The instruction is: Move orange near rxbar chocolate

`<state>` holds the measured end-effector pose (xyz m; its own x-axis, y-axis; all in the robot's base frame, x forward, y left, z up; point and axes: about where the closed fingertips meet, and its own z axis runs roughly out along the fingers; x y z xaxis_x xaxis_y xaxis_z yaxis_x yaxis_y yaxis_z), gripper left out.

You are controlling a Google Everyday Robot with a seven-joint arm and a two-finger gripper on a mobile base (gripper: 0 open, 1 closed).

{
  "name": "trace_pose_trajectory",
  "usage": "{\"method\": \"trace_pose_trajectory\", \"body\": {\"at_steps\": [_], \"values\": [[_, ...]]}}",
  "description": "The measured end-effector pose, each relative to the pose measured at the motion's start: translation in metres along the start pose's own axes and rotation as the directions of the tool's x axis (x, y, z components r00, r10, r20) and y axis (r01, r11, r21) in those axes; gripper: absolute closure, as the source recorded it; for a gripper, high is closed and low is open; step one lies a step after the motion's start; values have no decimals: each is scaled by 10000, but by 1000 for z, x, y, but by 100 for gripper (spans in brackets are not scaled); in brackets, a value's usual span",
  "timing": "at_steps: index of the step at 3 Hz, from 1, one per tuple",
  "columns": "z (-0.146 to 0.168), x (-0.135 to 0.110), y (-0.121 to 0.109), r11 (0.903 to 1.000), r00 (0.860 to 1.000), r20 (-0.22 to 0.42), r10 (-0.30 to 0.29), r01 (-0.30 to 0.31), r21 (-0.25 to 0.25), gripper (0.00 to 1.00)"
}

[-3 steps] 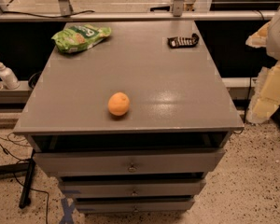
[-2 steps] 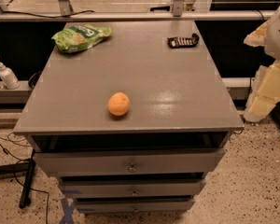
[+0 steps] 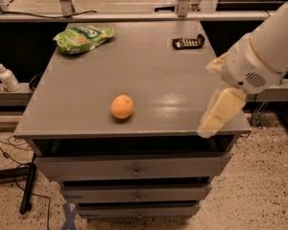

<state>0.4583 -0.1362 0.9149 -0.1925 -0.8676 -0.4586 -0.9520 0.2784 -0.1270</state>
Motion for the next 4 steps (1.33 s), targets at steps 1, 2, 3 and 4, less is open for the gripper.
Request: {"method": "trace_pose_trajectory", "body": {"at_steps": [1,2,3,4], "values": [[48,-32,12,9968,9877,1549,226,-104,-789,0],[83,-68,18,9905,9409,3332,597,-143,-1369,0],[106,-105,16,9871,8759,4760,791,-23,-1599,0],[122,-133,10,9859,8098,5794,922,72,-1670,0]]}}
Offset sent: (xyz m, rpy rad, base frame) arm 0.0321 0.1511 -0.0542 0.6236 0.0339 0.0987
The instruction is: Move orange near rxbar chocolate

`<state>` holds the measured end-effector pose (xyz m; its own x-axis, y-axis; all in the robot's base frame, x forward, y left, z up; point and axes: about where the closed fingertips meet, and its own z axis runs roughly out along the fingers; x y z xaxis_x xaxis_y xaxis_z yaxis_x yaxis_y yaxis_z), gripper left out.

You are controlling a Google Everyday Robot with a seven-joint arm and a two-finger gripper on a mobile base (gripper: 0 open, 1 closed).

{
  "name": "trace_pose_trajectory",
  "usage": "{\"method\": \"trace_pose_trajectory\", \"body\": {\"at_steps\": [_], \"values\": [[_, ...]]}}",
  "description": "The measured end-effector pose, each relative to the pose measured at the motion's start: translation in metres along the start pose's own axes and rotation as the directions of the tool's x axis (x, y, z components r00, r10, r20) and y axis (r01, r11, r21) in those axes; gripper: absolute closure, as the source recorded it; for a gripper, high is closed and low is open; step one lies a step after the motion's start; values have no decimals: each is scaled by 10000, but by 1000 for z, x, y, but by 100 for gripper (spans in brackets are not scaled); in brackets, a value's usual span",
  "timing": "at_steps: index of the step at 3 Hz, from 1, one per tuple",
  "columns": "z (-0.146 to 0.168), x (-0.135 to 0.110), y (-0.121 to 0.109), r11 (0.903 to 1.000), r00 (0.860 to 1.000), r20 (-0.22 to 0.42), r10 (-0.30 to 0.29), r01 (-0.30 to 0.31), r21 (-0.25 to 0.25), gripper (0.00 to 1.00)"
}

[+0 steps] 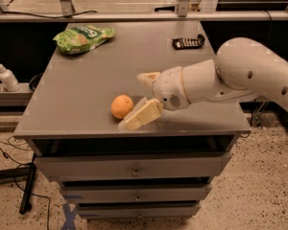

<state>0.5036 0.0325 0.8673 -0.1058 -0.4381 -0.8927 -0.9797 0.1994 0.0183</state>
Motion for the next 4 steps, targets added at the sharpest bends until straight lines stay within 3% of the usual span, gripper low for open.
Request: {"method": "trace_pose_trajectory", "body": {"at_steps": [1,2,4], "values": [[19,-1,0,9999,9978,660,-64,72,-117,0],[30,4,-3,9998,9965,828,-91,104,-149,0],[26,3,-18,9982,9956,734,-589,583,99,41]]}}
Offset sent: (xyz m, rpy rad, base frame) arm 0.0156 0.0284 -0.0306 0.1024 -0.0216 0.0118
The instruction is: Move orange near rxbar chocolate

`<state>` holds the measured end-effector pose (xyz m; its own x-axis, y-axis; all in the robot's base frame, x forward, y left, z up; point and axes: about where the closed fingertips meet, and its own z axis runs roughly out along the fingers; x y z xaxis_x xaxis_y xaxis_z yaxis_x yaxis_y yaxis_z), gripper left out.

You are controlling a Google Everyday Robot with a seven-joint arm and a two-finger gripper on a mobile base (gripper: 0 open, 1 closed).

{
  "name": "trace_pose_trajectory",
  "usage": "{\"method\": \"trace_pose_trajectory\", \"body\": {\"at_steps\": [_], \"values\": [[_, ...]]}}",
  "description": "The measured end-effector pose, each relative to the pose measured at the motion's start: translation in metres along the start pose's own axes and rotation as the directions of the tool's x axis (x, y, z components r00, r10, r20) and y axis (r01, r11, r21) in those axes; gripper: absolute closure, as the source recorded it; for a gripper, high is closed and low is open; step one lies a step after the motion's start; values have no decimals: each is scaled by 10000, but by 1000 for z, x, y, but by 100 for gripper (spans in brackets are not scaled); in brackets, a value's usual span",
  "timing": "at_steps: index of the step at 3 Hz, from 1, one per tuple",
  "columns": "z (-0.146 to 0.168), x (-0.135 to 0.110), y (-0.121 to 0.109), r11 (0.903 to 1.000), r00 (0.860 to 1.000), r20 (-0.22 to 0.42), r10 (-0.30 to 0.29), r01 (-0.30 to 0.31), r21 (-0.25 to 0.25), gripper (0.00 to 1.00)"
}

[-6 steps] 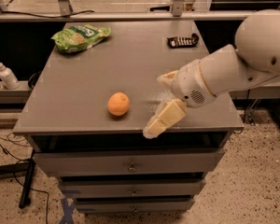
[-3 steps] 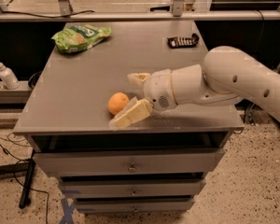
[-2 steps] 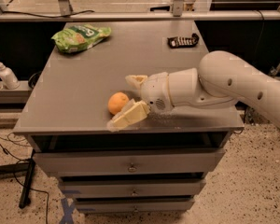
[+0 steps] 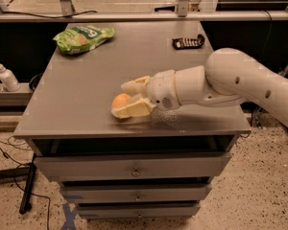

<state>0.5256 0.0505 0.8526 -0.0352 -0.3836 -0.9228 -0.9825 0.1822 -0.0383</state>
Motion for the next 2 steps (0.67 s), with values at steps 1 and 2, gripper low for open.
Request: {"method": "trace_pose_trajectory", "body": {"at_steps": [1,2], "values": [[-17,-1,-7,9996,9998,-134,-146,149,245,65],[-37,-2,-11,9988,9992,-355,-201,217,450,88]]}}
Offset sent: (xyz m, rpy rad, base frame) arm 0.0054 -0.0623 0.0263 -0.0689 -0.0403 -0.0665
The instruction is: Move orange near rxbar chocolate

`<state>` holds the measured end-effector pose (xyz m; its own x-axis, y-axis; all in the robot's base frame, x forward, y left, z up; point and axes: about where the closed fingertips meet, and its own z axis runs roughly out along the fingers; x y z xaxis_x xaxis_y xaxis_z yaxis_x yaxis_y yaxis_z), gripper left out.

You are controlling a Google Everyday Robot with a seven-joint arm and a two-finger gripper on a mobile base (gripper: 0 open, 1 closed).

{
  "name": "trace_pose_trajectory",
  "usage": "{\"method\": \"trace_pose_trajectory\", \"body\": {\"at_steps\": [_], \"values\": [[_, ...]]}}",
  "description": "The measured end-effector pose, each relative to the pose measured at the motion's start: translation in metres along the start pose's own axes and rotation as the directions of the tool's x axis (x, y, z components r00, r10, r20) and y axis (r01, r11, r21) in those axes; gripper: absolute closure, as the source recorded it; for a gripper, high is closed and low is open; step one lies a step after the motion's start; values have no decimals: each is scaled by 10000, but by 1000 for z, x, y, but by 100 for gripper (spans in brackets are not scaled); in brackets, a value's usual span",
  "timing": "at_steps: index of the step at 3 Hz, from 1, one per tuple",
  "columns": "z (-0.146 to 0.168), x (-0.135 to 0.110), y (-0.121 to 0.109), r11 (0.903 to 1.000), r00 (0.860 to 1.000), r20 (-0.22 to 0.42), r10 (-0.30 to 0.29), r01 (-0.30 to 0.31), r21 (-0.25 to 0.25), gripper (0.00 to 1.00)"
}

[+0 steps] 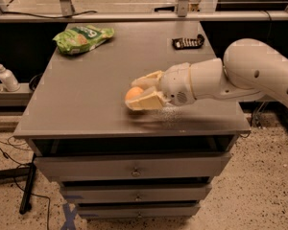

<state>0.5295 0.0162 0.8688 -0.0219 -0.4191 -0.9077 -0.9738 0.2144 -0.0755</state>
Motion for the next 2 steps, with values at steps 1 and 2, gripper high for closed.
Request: {"method": "trace_pose_trajectory", "body": {"at_steps": [1,2], "values": [[-15,-10,-6,9995,9994,-218,-280,283,123,100],[-15,-10,-6,9995,9994,-218,-280,283,123,100]]}}
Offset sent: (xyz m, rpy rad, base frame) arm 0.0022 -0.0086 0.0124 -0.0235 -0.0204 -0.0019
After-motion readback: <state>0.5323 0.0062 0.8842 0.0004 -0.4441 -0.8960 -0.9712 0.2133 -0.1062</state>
